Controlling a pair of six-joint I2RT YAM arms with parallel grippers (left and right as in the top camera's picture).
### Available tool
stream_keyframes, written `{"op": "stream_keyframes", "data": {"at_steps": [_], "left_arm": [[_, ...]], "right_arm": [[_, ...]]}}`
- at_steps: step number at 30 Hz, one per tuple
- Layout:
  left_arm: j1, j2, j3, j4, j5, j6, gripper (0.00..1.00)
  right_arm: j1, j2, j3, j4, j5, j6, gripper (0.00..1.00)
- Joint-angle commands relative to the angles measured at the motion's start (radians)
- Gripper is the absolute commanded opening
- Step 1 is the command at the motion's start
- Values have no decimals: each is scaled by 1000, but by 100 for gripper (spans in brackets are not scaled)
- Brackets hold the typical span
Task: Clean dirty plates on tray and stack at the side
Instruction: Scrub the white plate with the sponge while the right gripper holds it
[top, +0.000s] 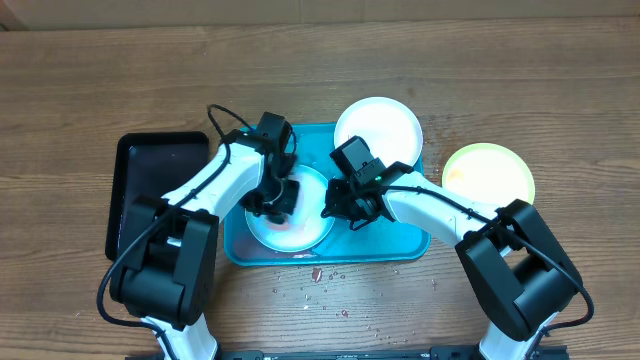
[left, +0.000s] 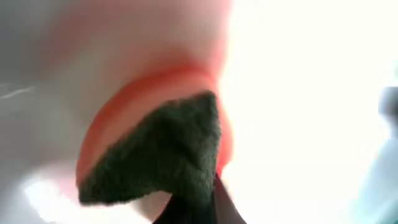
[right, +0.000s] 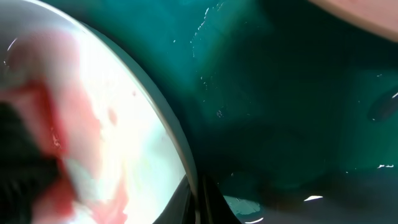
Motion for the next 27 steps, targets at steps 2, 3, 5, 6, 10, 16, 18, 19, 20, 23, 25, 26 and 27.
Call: {"op": "stream_keyframes", "data": {"at_steps": [2,3,5,6,10,16,18,19,20,23,25,26,27], "left_arm": [[-15,14,-15,123,245,140,4],[-15,14,-15,163,200,119,4],[-15,14,-15,229,67,33,4],[-15,14,-15,255,-27,-23,4],[-15,14,-15,225,-390,-293,4],[-16,14,-15,-20,-439,-468,4],[-16,14,-15,-60,-324,-375,4],[-16,14,-15,-72,-231,-296,4],[-16,14,-15,-81,-128,-212,4],[-16,14,-15,-74,163,-13,4],[-16,14,-15,-27,300,72,4],[-16,14,-15,11,321,78,4],[-15,14,-15,48,319,73,4]], "right_arm": [[-5,12,6,6,14,16,4],[-5,12,6,6,14,16,4],[-5,12,6,6,14,16,4],[-5,12,6,5,14,16,4],[-5,12,6,2,14,16,4],[-5,12,6,3,14,16,4],[-5,12,6,3,14,16,4],[-5,12,6,4,14,16,4],[-5,12,6,6,14,16,4],[-5,12,6,10,14,16,4],[-5,12,6,10,14,16,4],[-5,12,6,10,14,16,4],[-5,12,6,10,14,16,4]]}}
